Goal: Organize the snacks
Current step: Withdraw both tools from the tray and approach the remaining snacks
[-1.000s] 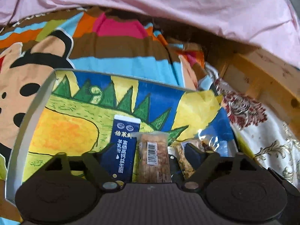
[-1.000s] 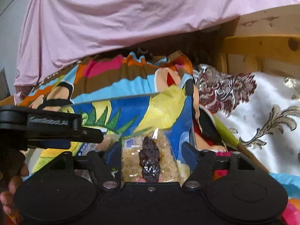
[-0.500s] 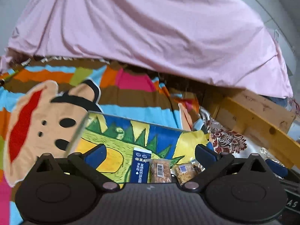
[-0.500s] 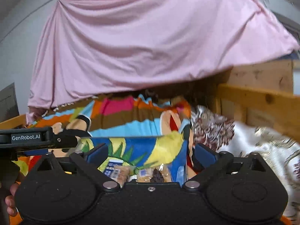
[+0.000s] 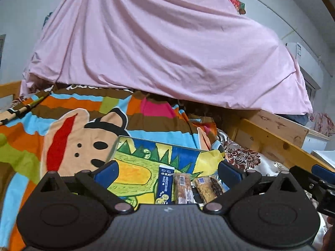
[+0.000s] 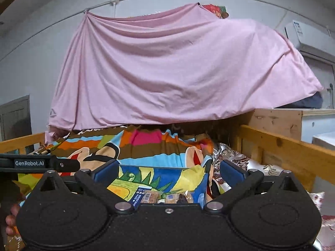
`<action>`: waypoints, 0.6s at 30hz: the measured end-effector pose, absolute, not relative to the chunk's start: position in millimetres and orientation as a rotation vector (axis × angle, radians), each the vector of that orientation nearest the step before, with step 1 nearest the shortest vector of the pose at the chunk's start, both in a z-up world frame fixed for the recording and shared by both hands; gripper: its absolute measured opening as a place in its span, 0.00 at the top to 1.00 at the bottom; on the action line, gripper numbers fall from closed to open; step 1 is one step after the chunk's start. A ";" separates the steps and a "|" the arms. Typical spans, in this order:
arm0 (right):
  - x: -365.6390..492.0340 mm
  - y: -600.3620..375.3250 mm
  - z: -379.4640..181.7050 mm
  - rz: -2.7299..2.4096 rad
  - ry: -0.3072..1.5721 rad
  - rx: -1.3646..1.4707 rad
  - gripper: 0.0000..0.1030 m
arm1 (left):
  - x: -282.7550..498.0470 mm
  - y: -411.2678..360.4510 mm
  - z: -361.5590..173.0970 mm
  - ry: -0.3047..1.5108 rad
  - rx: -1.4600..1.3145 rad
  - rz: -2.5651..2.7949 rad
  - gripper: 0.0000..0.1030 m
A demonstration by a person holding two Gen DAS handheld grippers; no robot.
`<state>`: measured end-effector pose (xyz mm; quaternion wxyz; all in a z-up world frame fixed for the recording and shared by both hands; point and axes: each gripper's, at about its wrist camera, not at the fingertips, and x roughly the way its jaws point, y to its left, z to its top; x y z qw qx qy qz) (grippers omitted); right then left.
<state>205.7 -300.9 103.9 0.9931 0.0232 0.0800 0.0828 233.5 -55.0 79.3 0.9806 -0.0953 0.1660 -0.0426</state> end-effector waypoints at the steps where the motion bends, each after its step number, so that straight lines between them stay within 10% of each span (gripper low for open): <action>1: 199.4 -300.4 103.8 0.166 0.160 0.040 0.01 | 226.9 -53.1 79.5 0.332 -0.190 -0.084 0.00; 18: 88.3 -290.6 67.3 0.108 0.182 -0.006 0.01 | 131.4 -34.2 51.4 0.289 -0.162 -0.105 0.00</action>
